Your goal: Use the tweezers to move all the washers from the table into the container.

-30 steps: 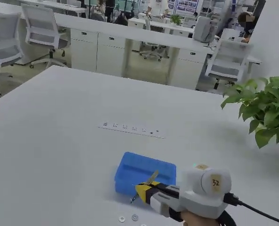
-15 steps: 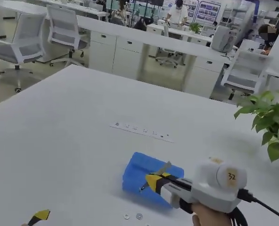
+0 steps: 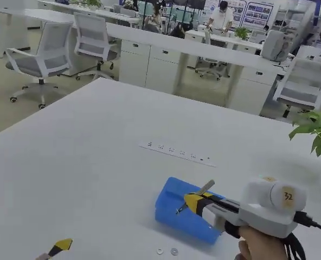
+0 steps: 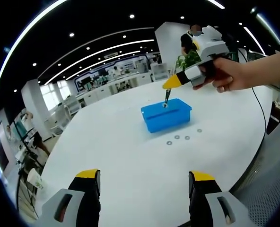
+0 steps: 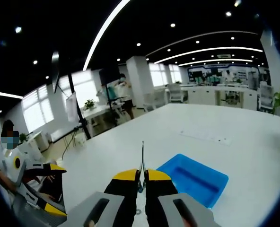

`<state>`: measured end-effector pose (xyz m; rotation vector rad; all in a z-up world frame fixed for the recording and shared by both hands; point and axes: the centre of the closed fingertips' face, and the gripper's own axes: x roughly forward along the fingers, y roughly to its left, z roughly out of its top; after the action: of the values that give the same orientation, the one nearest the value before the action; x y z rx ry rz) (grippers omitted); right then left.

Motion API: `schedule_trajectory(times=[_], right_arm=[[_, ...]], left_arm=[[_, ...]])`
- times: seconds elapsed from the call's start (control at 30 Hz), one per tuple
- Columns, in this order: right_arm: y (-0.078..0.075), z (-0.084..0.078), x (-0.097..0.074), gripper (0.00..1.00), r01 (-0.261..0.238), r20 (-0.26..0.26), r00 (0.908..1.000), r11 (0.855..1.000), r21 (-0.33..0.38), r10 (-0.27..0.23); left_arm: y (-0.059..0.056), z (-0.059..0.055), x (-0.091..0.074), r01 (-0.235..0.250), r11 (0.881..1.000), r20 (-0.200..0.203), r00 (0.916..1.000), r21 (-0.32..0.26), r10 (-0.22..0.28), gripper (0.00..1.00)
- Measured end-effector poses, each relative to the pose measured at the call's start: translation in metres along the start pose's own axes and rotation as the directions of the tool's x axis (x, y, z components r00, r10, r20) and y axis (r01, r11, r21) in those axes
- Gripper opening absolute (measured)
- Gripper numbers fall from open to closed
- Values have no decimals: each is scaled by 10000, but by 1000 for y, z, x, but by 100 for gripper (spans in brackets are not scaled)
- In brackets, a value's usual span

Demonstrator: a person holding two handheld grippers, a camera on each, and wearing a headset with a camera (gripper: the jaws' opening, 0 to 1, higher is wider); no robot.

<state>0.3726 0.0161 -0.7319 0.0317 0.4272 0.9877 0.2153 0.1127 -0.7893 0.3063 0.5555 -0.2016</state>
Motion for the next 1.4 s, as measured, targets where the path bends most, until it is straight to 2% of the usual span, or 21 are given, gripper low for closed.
schedule_trajectory(times=[0.1,0.27,0.4,0.63,0.73,0.83,1.03,1.17,1.27,1.3,1.37,1.4], right_arm=[[-1,4,5,1,-125,55,9999,9998,148,124],[0,5,13,1,-255,-236,9994,9989,-389,246],[-7,3,19,1,-119,-490,9988,9967,-808,80],[-21,7,28,1,-183,-250,9995,9998,23,184],[-25,4,35,1,-190,-328,9993,9998,114,193],[-31,1,42,1,-82,-435,9990,9996,-262,70],[-45,-8,57,1,101,-681,9976,9987,-497,-135],[-53,-17,65,2,164,-892,9958,9991,-393,-199],[-59,-26,72,2,315,-1087,9932,9956,-886,-411],[-60,-28,74,2,328,-1156,9924,9957,-864,-427],[-60,-35,78,2,211,-1455,9890,9991,-372,-264],[-60,-35,80,2,185,-1434,9894,9996,-210,-214]], left_arm=[[0,0,0,-12,10000,-29,10000,32,12,77],[2,-1,0,-81,10000,-28,10000,-27,81,77],[3,0,0,-128,9999,-4,9999,-40,128,76],[2,-1,1,-128,9999,-38,9999,2,128,76],[3,0,0,-92,9999,38,10000,-133,92,75],[2,-2,1,-56,10000,-96,9999,-74,55,75],[1,-4,2,-54,10000,-240,9997,26,55,76],[2,-4,2,-73,10000,-251,9997,-50,71,75],[1,-6,3,-39,10000,-357,9994,81,42,76],[0,-6,3,-21,10000,-362,9993,90,24,76],[0,-7,3,-10,9999,-391,9992,116,14,76],[0,-7,4,-3,9999,-421,9991,127,9,76]])
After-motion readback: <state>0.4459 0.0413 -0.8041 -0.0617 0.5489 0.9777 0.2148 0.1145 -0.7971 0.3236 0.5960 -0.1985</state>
